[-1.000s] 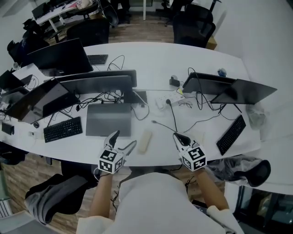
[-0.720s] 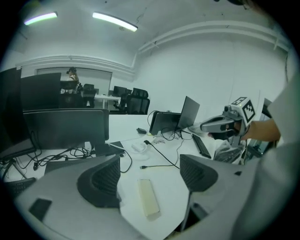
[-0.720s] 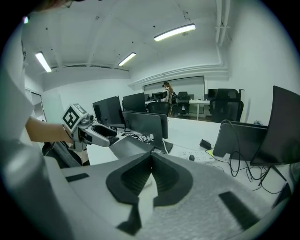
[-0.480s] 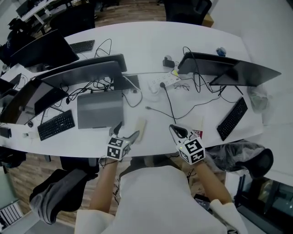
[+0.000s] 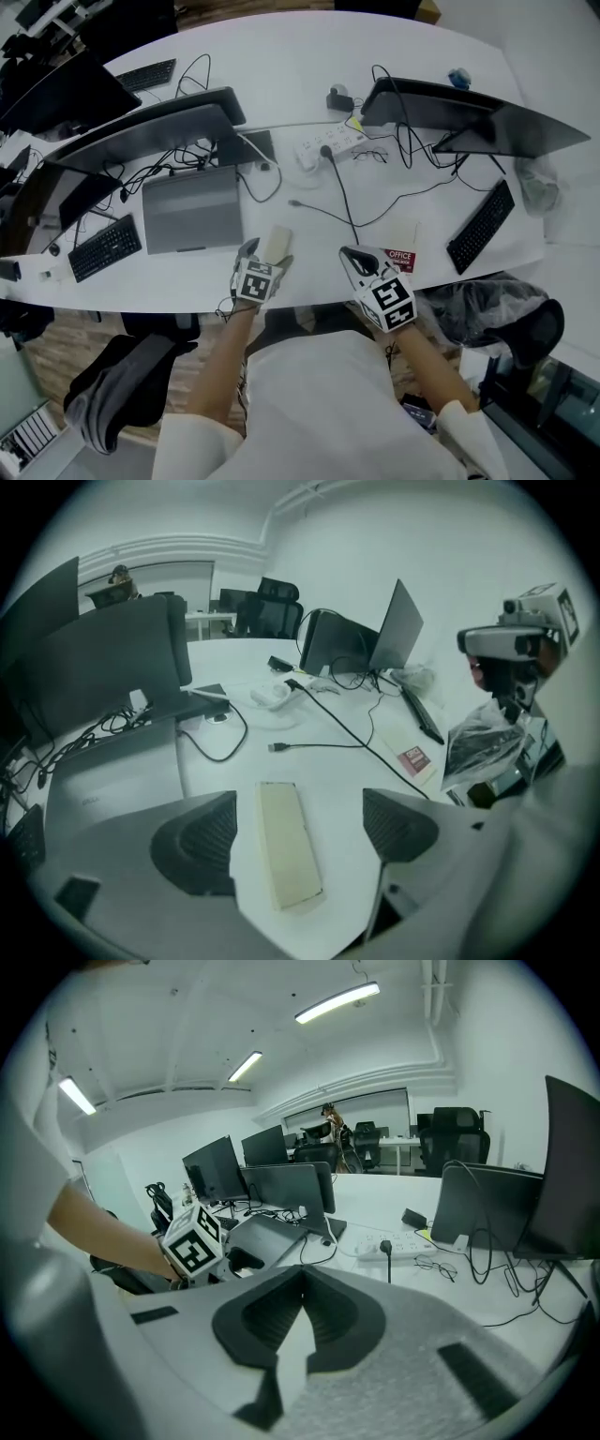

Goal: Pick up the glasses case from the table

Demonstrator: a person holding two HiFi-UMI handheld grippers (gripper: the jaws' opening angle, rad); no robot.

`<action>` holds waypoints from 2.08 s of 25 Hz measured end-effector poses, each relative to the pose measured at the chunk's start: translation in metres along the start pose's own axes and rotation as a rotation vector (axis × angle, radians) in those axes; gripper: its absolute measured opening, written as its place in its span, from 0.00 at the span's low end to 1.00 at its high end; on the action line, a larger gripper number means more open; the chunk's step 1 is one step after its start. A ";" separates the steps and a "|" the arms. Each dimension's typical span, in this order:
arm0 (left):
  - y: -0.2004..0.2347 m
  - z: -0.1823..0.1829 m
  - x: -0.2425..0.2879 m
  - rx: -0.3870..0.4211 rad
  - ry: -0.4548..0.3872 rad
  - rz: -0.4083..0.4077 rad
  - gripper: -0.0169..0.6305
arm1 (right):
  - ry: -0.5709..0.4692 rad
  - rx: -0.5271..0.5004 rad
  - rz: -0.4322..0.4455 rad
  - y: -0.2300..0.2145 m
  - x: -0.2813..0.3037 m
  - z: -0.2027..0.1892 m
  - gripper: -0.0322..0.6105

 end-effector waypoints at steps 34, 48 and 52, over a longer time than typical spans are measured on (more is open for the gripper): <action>0.028 -0.034 0.112 -0.100 0.206 0.198 0.49 | 0.090 0.016 0.090 -0.034 0.049 -0.026 0.05; 0.036 -0.031 0.069 -0.133 0.053 0.168 0.48 | 0.075 -0.029 0.086 -0.022 0.047 -0.013 0.05; 0.042 -0.025 0.045 -0.137 -0.017 0.194 0.48 | 0.058 -0.042 0.088 -0.015 0.046 -0.005 0.05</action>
Point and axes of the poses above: the fingertips, and each gripper's own axes: x forward along the fingers, y to its left, z out of its top, the point moved 7 cm from there along -x, backward along the fingers, and after that the axes turned 3 degrees about -x, right-handed, at the moved point
